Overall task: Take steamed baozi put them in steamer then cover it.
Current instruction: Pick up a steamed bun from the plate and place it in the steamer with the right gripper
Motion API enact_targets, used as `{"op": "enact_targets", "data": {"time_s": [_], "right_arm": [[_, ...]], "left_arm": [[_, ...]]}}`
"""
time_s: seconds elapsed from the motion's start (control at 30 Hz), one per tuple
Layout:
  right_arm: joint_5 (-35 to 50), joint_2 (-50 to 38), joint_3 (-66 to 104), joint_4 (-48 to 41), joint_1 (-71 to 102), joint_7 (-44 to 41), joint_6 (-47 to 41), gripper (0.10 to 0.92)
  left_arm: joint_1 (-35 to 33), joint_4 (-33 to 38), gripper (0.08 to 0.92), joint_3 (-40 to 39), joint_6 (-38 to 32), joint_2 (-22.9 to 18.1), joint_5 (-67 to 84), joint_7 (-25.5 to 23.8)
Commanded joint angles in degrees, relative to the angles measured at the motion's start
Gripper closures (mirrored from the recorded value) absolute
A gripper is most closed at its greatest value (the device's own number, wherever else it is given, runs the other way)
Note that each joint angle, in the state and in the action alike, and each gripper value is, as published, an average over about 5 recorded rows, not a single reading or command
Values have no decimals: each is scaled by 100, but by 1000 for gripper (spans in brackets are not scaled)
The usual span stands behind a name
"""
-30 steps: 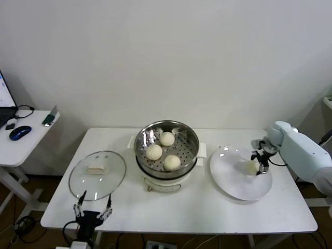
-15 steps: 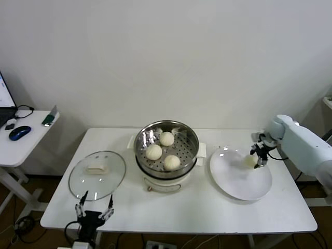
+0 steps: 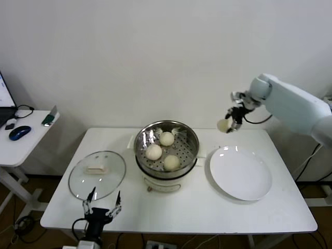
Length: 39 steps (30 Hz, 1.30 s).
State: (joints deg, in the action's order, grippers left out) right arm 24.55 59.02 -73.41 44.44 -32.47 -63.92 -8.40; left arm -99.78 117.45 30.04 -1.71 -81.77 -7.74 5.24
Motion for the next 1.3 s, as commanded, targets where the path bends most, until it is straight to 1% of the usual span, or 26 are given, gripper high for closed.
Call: {"op": "enact_targets", "data": {"time_s": [0.03,0.3,0.43,0.53,0.73,1.3], "right_arm": [[2219,664,-1681,998,-1548,361,-764,338],[2316,1025,-2088,1876,-1469,909,-1269,342],[2336,1204,-2119,2057,-1155,1210,-1475,341],[2346,1339,-2068,2012,-877,1345,-1574,338],[2210,1479,-2120,1794,-492,1359,-1582,338],[1751,1493,-1988,1288,-104,1317,-1521,338]], "left_arm": [[-46,159,177,-200,-9,5,2,-10],[-41,162,177,-270,-38,58,10,-30],[-26,146,177,-282,-41,73,12,-32],[-29,119,177,-274,-52,87,20,-34],[-48,53,177,-211,-86,93,75,-37],[24,-10,177,-211,-65,99,78,-35]]}}
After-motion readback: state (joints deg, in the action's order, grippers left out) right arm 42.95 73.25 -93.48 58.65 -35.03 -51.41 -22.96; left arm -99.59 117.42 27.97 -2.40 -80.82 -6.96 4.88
